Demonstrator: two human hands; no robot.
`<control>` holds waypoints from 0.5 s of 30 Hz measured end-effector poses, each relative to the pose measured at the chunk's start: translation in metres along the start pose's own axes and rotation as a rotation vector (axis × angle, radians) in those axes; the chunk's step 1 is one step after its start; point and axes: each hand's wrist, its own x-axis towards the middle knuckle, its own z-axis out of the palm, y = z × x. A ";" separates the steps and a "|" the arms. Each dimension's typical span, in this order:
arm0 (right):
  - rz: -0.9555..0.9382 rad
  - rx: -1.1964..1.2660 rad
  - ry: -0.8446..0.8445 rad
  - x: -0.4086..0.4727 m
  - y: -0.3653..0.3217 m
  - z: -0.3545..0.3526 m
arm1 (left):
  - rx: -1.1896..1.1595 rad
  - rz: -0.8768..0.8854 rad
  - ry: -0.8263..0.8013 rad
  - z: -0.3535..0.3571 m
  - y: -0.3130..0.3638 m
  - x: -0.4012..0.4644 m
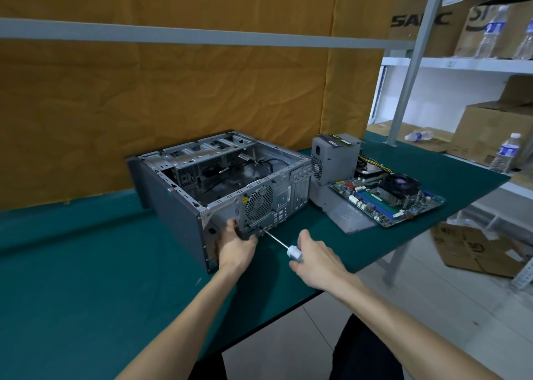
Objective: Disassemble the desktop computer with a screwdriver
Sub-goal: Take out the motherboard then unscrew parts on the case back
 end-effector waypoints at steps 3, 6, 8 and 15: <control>0.045 0.014 -0.019 0.002 -0.002 -0.005 | -0.075 -0.023 -0.002 0.001 0.000 0.011; 0.060 -0.020 -0.042 0.004 0.002 -0.005 | -0.108 -0.034 -0.005 0.001 -0.002 0.016; 0.033 -0.126 -0.017 0.004 0.003 -0.005 | -0.153 -0.033 -0.013 0.003 -0.004 0.017; 0.012 -0.061 0.037 0.008 0.000 0.000 | -0.161 -0.008 0.018 0.007 -0.012 0.017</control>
